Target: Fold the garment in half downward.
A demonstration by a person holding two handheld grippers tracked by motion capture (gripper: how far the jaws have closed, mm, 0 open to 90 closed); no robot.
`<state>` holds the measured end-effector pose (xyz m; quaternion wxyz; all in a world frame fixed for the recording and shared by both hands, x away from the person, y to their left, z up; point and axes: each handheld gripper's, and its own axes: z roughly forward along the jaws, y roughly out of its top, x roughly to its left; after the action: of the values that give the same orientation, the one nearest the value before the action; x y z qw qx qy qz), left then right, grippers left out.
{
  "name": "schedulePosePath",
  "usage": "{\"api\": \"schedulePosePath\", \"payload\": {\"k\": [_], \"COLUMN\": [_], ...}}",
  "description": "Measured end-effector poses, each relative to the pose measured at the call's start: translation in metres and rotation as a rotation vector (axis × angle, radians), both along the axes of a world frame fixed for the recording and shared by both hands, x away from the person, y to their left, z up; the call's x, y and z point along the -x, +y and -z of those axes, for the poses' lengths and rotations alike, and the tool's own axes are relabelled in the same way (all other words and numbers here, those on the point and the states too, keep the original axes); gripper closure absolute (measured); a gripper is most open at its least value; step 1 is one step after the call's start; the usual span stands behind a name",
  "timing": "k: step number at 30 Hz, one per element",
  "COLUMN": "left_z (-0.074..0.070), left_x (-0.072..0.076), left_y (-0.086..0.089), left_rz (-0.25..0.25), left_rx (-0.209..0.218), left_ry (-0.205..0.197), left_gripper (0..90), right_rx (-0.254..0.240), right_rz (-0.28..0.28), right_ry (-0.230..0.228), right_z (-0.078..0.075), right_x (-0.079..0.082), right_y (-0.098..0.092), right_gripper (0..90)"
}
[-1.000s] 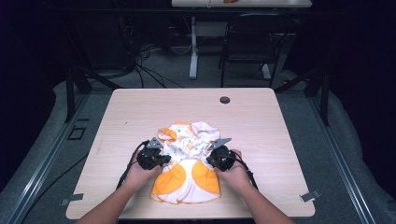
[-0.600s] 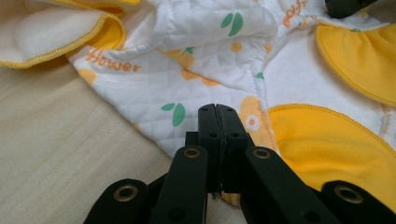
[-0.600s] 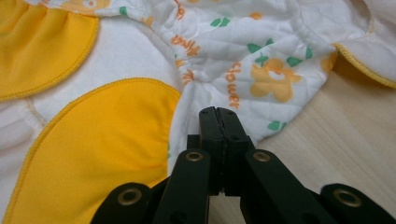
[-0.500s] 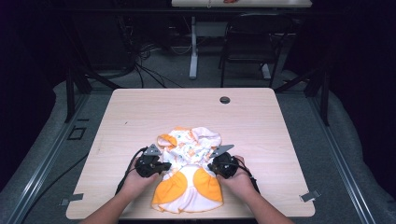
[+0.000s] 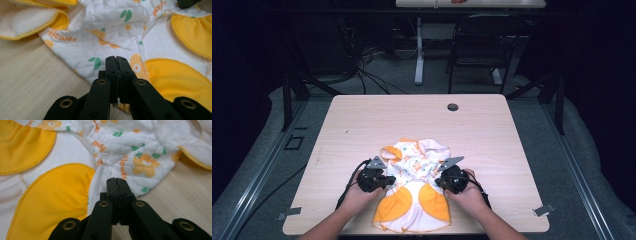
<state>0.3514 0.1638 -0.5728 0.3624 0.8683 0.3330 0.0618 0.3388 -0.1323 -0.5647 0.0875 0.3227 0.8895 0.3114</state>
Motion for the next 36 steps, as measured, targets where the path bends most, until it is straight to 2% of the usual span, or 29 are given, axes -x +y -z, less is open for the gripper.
{"api": "schedulePosePath", "payload": {"k": [2, 5, 7, 8, 14, 18, 20, 23, 27, 29, 30, 31, 36], "left_z": [-0.002, -0.014, -0.017, -0.022, -0.033, -0.034, -0.035, -0.035, -0.035, -0.035, -0.034, -0.034, -0.034], "left_x": [-0.002, -0.012, -0.016, -0.022, -0.041, -0.051, -0.059, -0.065, -0.081, -0.083, -0.088, -0.088, -0.102], "left_y": [0.0, 0.001, 0.001, 0.001, -0.002, -0.005, -0.006, -0.006, -0.004, -0.003, -0.002, -0.002, -0.001], "left_rz": [-0.007, -0.021, -0.023, -0.028, -0.035, -0.033, -0.04, -0.049, -0.088, -0.095, -0.107, -0.107, -0.148], "left_rx": [0.007, 0.005, 0.004, 0.007, 0.005, 0.012, -0.001, 0.001, 0.016, 0.013, 0.015, 0.015, 0.018], "left_ry": [0.001, -0.025, -0.027, -0.038, -0.033, -0.025, -0.026, -0.024, -0.013, -0.012, -0.005, -0.005, -0.001], "left_gripper": [88.2, 88.0, 87.3, 86.6, 85.1, 84.8, 83.8, 82.4, 79.8, 79.4, 78.3, 77.7, 73.6], "right_rx": [-0.015, -0.018, -0.017, -0.02, -0.013, -0.013, -0.001, 0.0, -0.002, -0.001, -0.003, -0.002, -0.007], "right_rz": [0.005, 0.014, 0.012, 0.01, 0.014, 0.016, 0.016, 0.022, 0.037, 0.043, 0.049, 0.051, 0.07], "right_ry": [0.002, -0.009, -0.015, -0.015, -0.013, -0.015, -0.016, -0.02, -0.019, -0.016, -0.023, -0.013, -0.023], "right_z": [-0.003, -0.01, -0.015, -0.017, -0.024, -0.028, -0.033, -0.035, -0.036, -0.035, -0.035, -0.035, -0.036], "right_x": [-0.004, -0.009, -0.014, -0.017, -0.036, -0.046, -0.056, -0.062, -0.077, -0.079, -0.086, -0.088, -0.103], "right_y": [-0.002, -0.003, -0.002, -0.002, 0.0, 0.0, 0.003, 0.004, 0.007, 0.007, 0.008, 0.008, 0.013], "right_gripper": [90.0, 90.0, 90.0, 90.0, 90.0, 90.0, 89.9, 89.5, 87.2, 86.8, 86.1, 86.0, 83.1]}}
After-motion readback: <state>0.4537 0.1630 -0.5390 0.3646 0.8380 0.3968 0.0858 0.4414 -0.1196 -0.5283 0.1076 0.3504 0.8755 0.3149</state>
